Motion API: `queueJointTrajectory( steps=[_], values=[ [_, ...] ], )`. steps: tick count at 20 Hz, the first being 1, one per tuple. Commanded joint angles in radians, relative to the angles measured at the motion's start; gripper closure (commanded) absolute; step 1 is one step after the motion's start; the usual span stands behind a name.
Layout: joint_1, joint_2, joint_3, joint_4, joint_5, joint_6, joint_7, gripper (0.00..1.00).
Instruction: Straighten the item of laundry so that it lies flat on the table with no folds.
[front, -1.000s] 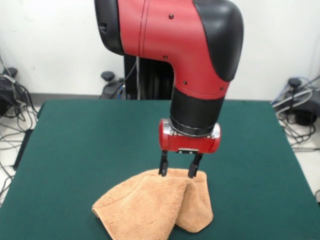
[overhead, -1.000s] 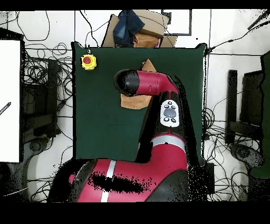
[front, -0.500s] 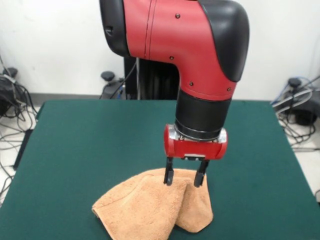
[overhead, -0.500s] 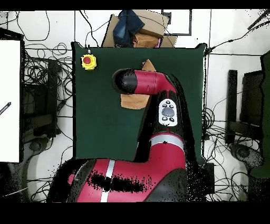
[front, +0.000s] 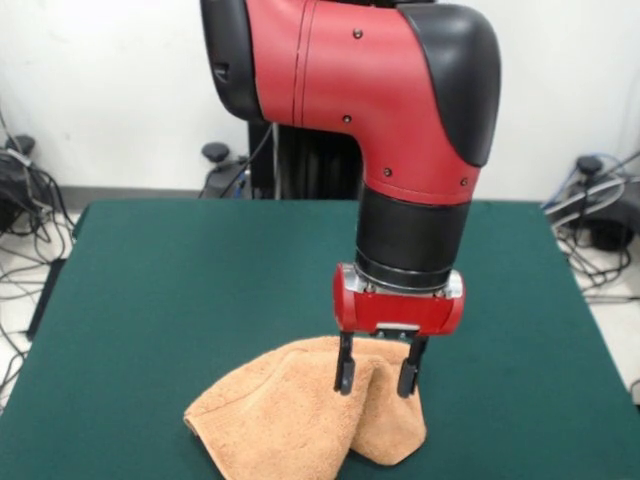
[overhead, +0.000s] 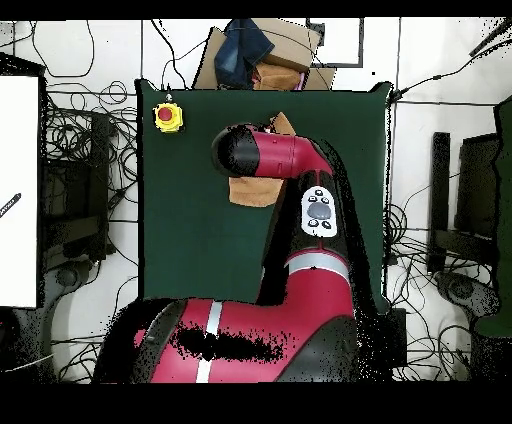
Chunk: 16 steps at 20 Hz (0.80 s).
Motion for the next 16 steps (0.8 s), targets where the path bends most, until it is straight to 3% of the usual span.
queueJointTrajectory(
  steps=[1,16],
  values=[
    [0.002,0.080,0.041,0.039,-0.039,0.021,0.082,0.00],
    [0.013,0.171,-0.002,-0.038,-0.107,-0.006,0.057,0.00]
  ],
)
